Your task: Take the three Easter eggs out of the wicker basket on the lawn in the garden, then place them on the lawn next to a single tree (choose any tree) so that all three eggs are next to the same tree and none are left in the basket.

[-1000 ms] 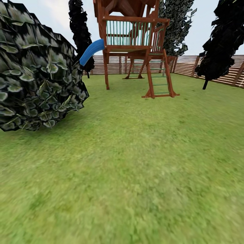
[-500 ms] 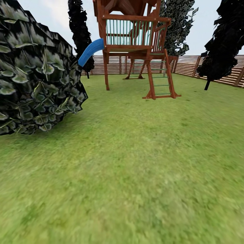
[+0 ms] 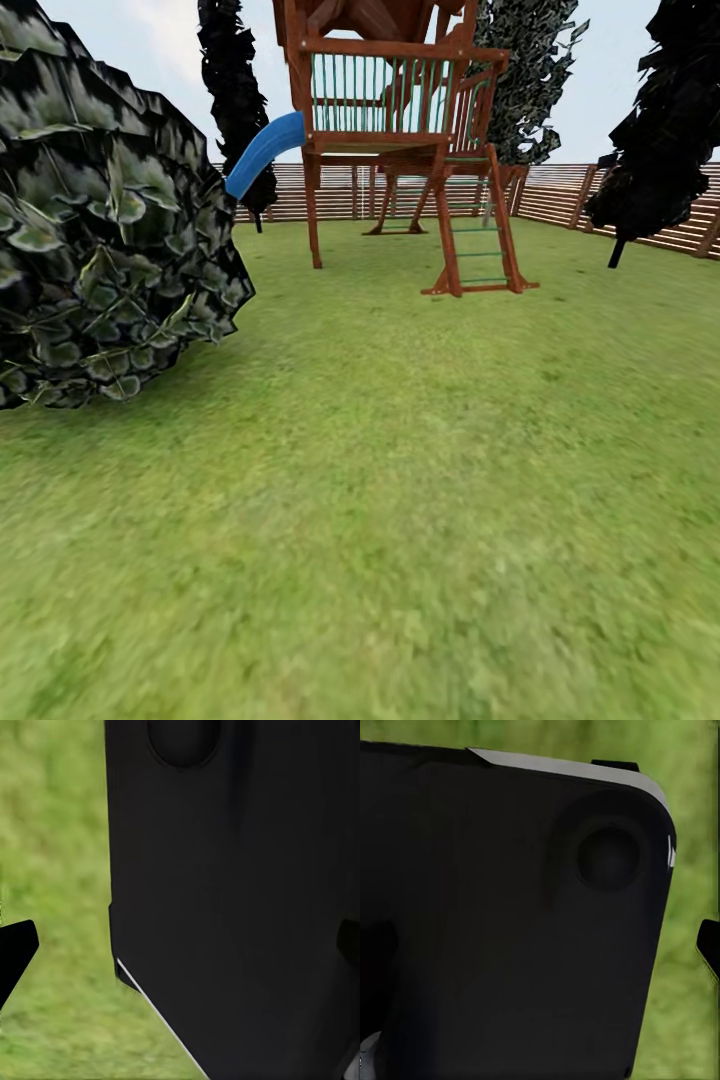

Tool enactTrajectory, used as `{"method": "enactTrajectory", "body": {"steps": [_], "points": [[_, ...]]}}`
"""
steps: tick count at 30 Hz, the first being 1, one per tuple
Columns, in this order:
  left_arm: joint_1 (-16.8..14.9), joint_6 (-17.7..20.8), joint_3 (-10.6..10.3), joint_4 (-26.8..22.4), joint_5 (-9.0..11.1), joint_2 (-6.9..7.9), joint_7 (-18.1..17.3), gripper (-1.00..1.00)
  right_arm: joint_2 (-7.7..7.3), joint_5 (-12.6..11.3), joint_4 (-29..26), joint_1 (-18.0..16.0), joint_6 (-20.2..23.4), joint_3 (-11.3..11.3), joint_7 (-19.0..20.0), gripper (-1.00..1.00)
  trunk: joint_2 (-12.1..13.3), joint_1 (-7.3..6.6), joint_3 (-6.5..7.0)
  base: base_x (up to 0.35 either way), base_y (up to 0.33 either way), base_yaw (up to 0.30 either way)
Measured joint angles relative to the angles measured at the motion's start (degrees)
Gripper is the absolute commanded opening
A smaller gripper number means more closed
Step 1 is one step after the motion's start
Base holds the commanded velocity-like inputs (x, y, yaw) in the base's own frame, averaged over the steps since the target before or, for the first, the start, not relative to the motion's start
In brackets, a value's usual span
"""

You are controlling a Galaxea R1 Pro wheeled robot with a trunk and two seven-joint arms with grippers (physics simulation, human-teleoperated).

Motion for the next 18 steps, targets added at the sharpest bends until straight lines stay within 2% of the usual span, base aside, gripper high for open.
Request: {"method": "enactTrajectory", "body": {"steps": [18], "points": [[0.0, 0.0, 0.2, 0.0, 0.0, 0.01, 0.0, 1.00, -0.04, 0.0, -0.1, 0.0, 0.0, -0.1, 0.0, 1.00, 0.0, 0.00, 0.00, 0.313, 0.000, 0.000]]}}
